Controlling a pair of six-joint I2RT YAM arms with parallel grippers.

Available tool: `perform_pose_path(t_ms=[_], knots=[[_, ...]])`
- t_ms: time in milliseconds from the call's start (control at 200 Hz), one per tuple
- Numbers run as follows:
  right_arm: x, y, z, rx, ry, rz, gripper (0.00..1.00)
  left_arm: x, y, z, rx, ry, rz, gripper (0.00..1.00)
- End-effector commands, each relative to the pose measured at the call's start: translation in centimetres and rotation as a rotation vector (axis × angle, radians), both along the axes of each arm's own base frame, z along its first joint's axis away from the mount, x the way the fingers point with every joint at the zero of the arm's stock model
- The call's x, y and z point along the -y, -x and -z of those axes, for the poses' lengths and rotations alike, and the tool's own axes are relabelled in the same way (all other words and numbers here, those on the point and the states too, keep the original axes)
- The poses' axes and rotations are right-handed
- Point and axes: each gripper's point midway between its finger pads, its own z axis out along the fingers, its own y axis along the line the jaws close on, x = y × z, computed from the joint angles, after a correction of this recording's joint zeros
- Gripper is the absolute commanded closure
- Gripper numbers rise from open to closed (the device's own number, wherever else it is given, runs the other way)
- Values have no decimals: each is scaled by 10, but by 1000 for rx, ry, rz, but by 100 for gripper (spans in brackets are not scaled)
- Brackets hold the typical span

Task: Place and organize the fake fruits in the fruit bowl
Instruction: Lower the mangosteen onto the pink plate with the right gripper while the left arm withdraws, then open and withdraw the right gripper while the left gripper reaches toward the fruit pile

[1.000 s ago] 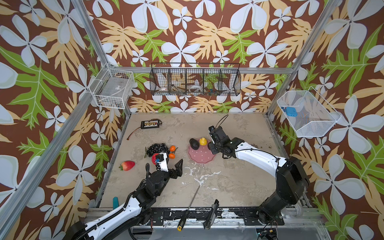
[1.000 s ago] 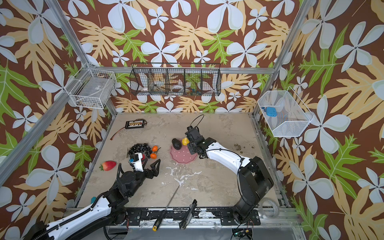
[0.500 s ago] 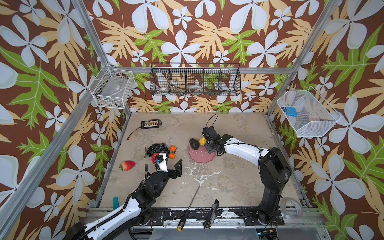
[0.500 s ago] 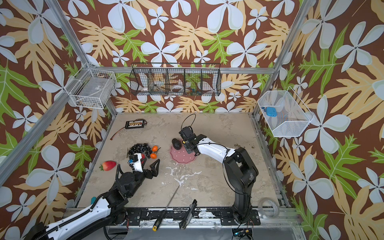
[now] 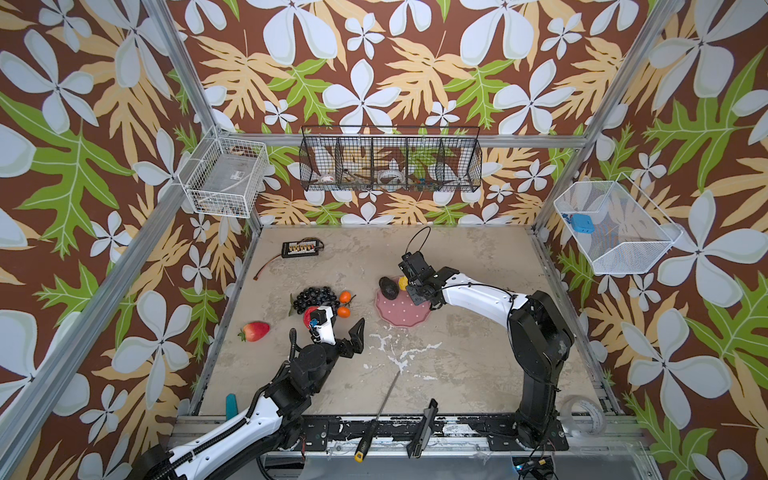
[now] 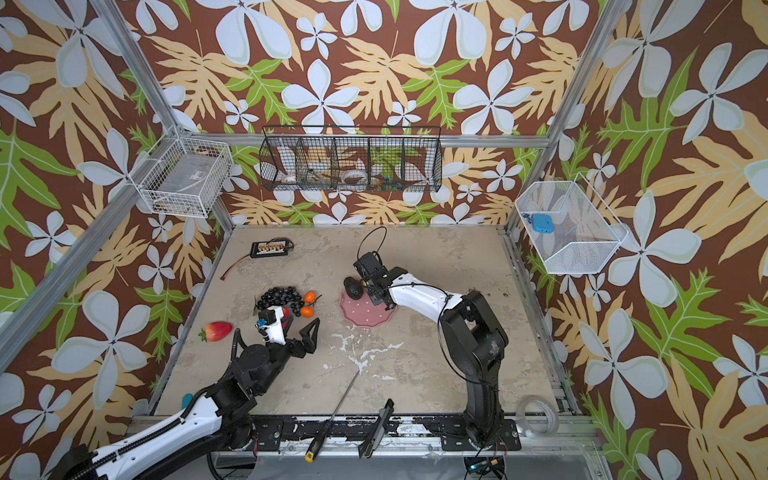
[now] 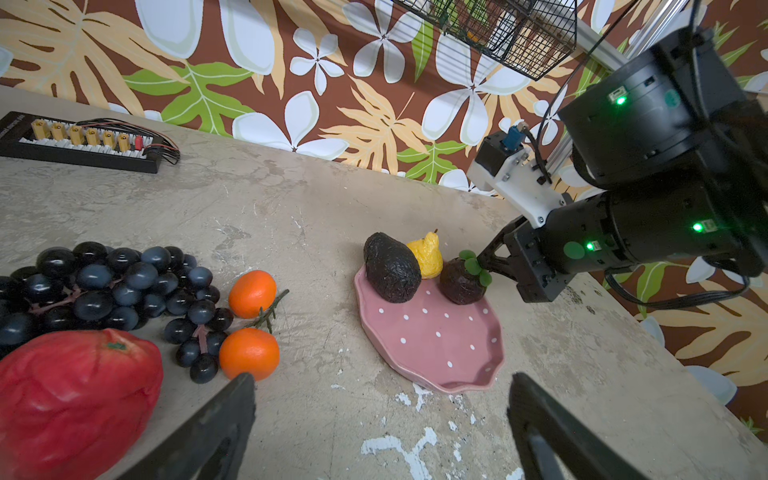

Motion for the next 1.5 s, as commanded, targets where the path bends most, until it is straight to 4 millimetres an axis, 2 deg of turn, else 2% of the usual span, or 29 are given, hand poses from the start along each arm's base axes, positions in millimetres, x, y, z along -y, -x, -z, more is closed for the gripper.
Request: perform_pose_path(t_ms=[0,205,611,876,976,1041,1126,1256,1391,1496], knots=[[2,5,4,-26,22,-4,89,-1,-1,-6,23,12,-7,4],[2,6,2,-22,16,-4,79,-1,-1,-6,22,11,-8,4],[0,6,-6,-9,-7,-5,72,-1,-2,-4,17,5,-9,4],[-2,7,-18,1,-38,-8,68,0,-3,-1,11,-5,-12,4],[-5,11,-31,9,-81,-16,67,-1,-4,0,7,-14,-21,4],[-4,16,-43,18,-111,-17,66,0,-6,-2,3,-14,-21,5],[1,27,-59,35,-157,-20,62,3,-9,-16,-18,35,-31,5],[13,49,-87,83,-241,-18,58,21,-17,-34,-89,114,0,6],[29,76,-110,143,-350,-12,52,28,-28,-27,-204,63,-32,6],[43,97,-124,196,-429,-5,49,20,-31,-21,-259,4,-93,6]])
